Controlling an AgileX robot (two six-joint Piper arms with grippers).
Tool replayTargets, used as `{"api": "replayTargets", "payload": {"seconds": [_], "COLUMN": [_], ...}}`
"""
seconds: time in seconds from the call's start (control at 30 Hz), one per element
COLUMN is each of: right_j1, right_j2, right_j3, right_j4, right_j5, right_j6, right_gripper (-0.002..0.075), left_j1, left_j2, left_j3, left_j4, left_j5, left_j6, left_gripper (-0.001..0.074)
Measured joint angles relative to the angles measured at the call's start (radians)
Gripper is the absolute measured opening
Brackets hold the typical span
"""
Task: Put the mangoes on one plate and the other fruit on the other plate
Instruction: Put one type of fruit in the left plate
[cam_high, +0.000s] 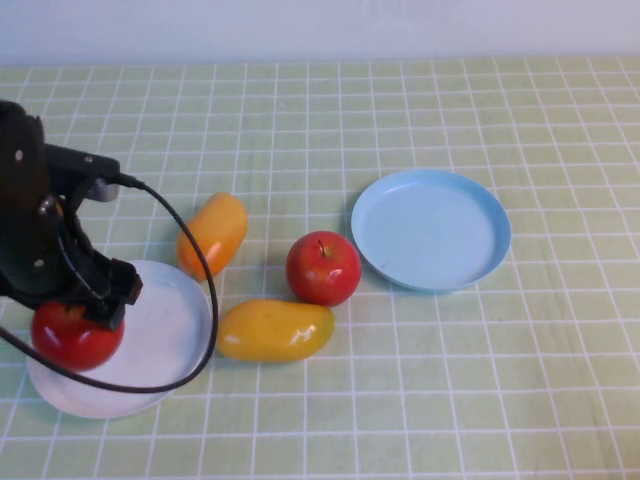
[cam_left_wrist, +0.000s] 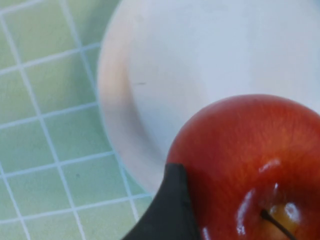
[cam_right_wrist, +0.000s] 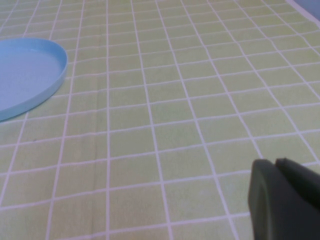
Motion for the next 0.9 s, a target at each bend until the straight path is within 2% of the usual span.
{"api": "replayTargets", "payload": {"seconds": [0.47,0.6,0.9], "right_j1": [0.0,0.0,0.0], "right_j2": [0.0,0.0,0.0], "right_j3": [0.0,0.0,0.0], "right_j4": [0.0,0.0,0.0], "right_j5": [0.0,0.0,0.0], "right_j6": [0.0,0.0,0.0], "right_gripper": [-0.0017,-0.0016,-0.0017], "left_j1": [0.036,0.036,0.036], "left_j2": [0.109,0.109,0.068], "left_j3": [0.0,0.0,0.0], "left_j4": [0.02,0.028,0.049], "left_j5": [-0.041,-0.045,-0.041], "left_j6": [-0.024,-0.023,-0.026], "left_gripper": [0.0589,0.0662,0.0668]}}
